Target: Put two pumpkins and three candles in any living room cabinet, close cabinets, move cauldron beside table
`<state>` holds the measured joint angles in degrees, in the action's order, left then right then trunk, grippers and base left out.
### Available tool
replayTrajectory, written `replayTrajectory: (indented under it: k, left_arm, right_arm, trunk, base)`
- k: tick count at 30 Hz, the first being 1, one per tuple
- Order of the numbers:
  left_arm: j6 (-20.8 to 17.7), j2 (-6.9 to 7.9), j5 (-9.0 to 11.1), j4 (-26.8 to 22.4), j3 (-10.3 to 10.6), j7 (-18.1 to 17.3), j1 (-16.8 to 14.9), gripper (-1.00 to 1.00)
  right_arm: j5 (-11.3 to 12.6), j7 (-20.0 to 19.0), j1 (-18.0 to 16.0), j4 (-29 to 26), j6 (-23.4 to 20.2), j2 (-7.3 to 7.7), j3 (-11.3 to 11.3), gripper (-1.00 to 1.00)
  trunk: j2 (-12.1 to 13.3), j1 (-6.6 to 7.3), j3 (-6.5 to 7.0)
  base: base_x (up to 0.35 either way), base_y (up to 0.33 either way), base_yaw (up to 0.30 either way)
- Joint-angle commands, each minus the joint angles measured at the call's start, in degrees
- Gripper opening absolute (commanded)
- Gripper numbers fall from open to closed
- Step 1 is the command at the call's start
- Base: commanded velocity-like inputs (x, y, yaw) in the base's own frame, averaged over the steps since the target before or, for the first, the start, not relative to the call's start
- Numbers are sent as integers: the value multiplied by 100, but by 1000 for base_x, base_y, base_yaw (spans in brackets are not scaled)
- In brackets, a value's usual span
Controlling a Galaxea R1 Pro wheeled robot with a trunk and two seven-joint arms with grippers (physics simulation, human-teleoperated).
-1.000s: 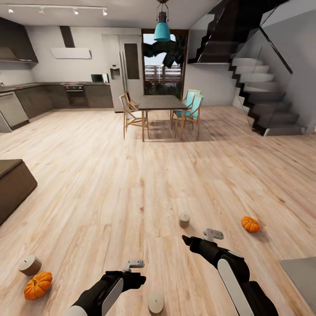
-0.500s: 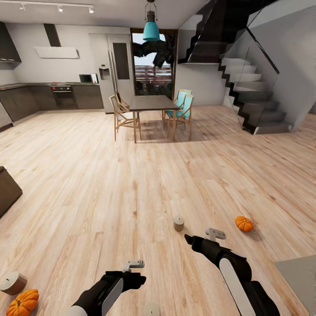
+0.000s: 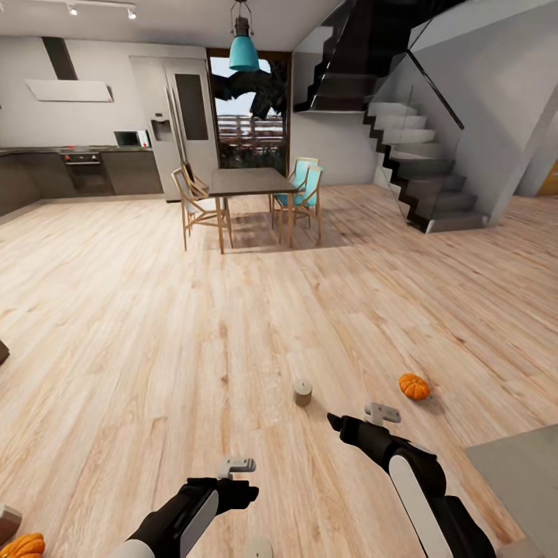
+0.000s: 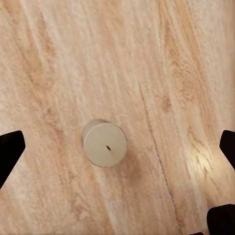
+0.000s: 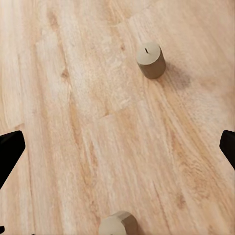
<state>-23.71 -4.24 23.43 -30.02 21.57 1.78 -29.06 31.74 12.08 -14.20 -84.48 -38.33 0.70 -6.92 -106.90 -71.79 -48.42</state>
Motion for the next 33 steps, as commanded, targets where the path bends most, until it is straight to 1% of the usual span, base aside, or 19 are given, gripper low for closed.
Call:
replayTrajectory:
  k: [1,14,19,23,33]
  left_arm:
    - [-21,3,37,-9,21,21,-3,100]
    - [-20,5,38,-5,27,24,-3,100]
    - [-28,3,33,7,24,24,-3,100]
    - [-60,2,28,50,23,33,-3,100]
    - [-51,2,70,74,15,32,4,100]
  right_arm:
    - [59,58,-4,-7,-9,3,-11,100]
    - [55,58,-4,-24,-5,-1,-20,100]
    - [55,65,2,-274,-21,-28,-43,100]
    - [53,74,108,-453,-35,-45,-57,100]
    - [52,81,161,-514,-35,-52,-68,100]
  trunk:
    - [-44,-22,-23]
    - [-565,-307,-257]
    - [-766,-417,-346]
    - [-926,-505,-418]
    - [-1327,-725,-598]
  base:
    - [0,0,-7]
    - [0,0,-1]
    - [0,0,0]
    - [0,0,0]
    - [0,0,0]
